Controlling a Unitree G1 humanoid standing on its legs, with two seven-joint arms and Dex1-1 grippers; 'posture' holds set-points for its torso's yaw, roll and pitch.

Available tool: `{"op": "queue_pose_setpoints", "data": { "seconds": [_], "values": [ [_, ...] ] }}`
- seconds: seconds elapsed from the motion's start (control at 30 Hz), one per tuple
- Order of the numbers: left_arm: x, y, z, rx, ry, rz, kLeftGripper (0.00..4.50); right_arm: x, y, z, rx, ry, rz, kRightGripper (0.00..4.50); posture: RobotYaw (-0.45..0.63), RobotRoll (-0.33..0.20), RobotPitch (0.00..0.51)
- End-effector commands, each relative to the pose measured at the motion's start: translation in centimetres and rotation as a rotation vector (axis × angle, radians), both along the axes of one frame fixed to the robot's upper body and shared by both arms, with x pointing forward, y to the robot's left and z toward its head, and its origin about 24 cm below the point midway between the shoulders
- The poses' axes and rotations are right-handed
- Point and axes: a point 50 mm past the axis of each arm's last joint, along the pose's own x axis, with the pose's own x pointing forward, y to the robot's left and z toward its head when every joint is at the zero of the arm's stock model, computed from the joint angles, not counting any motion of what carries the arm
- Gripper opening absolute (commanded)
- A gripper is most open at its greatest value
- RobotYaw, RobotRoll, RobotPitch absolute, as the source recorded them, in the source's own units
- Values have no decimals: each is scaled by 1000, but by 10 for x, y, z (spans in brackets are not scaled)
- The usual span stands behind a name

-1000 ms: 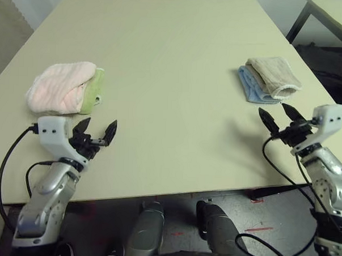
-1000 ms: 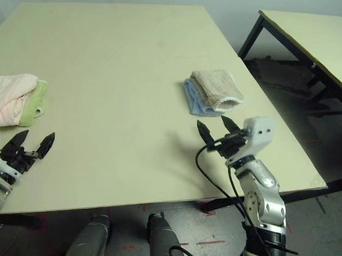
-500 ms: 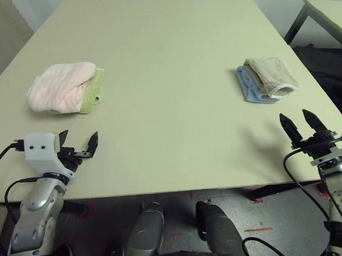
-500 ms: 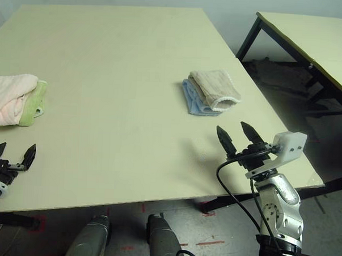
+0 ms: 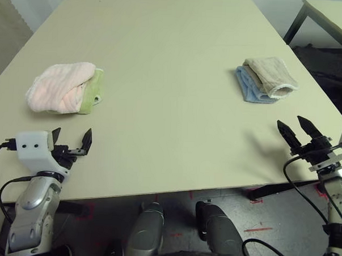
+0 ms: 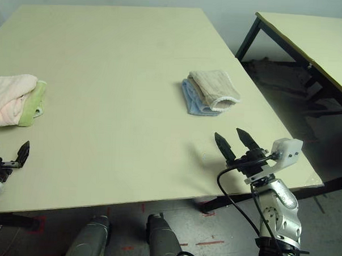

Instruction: Fold the towel and set it aside.

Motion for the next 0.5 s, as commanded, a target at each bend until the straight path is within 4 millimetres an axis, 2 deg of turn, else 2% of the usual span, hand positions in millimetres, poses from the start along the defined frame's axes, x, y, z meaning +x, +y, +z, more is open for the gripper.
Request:
{"op": "queue_pose_setpoints", "data": {
  "seconds": [0.03, 0.27, 0.5],
  "values": [
    [-6, 9, -7, 11, 41, 32, 4454, -1, -1, -2, 11, -1, 4, 4500, 93, 0, 145],
    [-16, 22, -10, 30, 51, 62, 4454, 1, 0, -3, 17, -3, 16, 4500, 106, 0, 143],
    [-13, 24, -12, 37, 47, 54, 4454, 0, -1, -3, 14, 0, 24, 4500, 103, 0, 138]
  ]
}}
